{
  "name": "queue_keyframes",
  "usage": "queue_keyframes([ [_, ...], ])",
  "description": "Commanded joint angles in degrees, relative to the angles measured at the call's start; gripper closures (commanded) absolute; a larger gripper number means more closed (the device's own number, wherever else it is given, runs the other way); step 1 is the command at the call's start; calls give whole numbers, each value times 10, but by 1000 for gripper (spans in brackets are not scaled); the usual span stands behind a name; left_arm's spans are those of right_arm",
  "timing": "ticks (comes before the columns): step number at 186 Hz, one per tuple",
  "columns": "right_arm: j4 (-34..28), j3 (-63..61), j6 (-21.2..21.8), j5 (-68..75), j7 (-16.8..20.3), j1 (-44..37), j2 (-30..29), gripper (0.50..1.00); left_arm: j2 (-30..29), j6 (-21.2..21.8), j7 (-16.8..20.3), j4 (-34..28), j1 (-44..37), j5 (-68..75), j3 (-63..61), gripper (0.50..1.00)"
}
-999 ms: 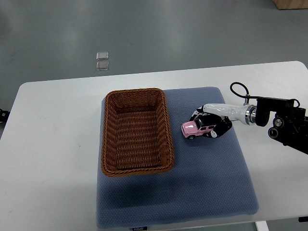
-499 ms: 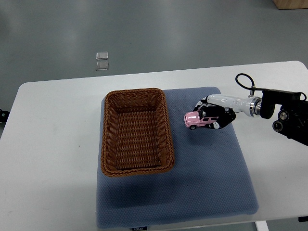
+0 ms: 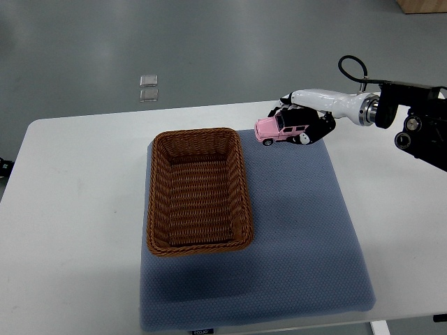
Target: Place pink car in brown basket
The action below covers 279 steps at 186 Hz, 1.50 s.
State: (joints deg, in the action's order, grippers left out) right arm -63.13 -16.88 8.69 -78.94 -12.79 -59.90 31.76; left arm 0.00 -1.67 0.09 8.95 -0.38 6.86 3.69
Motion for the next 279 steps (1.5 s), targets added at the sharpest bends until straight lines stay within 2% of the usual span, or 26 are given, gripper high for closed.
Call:
queue_keyframes([
  [1, 4, 2, 0, -1, -3, -22, -41, 983, 0, 0, 0, -1, 0, 0, 0, 500],
  [34, 20, 22, 2, -2, -1, -54, -124, 979, 0, 0, 0, 0, -1, 0, 0, 500],
  [70, 89, 49, -2, 0, 0, -66, -220, 961, 0, 0, 0, 0, -1, 0, 0, 500],
  [111, 139, 72, -3, 0, 1, -53, -254, 918, 0, 0, 0, 0, -1, 0, 0, 500],
  [141, 151, 77, -5, 1, 3, -35, -268, 791, 0, 0, 0, 0, -1, 0, 0, 500],
  [149, 151, 77, -5, 1, 3, -32, -269, 734, 0, 0, 0, 0, -1, 0, 0, 500],
  [160, 151, 77, -6, 1, 2, -29, -276, 609, 0, 0, 0, 0, -1, 0, 0, 500],
  [166, 152, 77, -6, 1, 2, -29, -279, 591, 0, 0, 0, 0, 0, 0, 0, 500],
  [240, 157, 28, 0, 9, 4, -26, -262, 587, 0, 0, 0, -1, 0, 0, 0, 500],
  [279, 161, -28, 17, 196, 6, 5, -228, 587, 0, 0, 0, 0, -1, 0, 0, 500],
])
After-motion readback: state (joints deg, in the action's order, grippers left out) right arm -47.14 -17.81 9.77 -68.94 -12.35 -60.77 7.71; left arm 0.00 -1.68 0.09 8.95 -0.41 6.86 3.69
